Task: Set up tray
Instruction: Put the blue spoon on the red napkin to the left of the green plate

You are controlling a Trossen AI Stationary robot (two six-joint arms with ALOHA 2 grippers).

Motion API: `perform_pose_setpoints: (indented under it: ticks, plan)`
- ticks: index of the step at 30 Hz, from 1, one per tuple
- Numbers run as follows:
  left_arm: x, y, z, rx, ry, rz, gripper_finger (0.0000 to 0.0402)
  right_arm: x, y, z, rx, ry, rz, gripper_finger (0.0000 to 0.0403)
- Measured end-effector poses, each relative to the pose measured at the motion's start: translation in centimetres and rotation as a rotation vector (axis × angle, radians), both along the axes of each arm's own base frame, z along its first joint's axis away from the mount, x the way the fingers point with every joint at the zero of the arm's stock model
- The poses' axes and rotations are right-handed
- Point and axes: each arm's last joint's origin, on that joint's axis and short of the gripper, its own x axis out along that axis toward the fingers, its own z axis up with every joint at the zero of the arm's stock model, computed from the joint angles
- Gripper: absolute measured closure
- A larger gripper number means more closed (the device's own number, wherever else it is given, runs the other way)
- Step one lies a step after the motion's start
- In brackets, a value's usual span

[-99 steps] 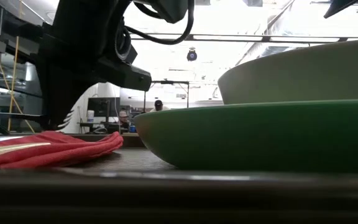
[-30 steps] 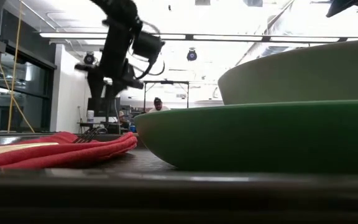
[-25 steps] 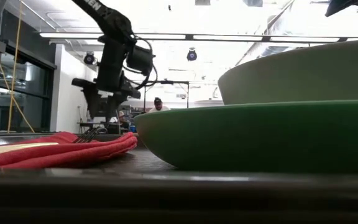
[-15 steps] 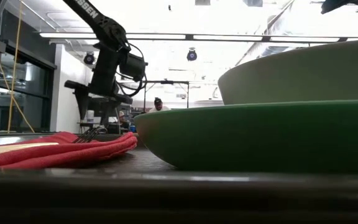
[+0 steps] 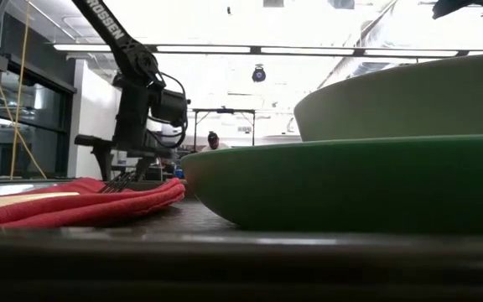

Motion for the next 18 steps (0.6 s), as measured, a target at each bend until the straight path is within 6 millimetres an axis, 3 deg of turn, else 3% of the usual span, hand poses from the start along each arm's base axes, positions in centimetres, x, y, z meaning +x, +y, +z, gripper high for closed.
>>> perform_pose_setpoints:
  ticks: [7, 18]
  plan:
    - [-0.2, -0.1, -0.3, 0.035, 0.012, 0.042, 0.0127, 0.0, 0.0, 0.0, 0.001, 0.000, 0.001, 0.0336]
    - [-1.5, 1.6, -0.4, 0.013, -0.017, 0.095, 0.0137, 0.0, 0.0, 0.0, 0.019, -0.010, -0.004, 0.0336]
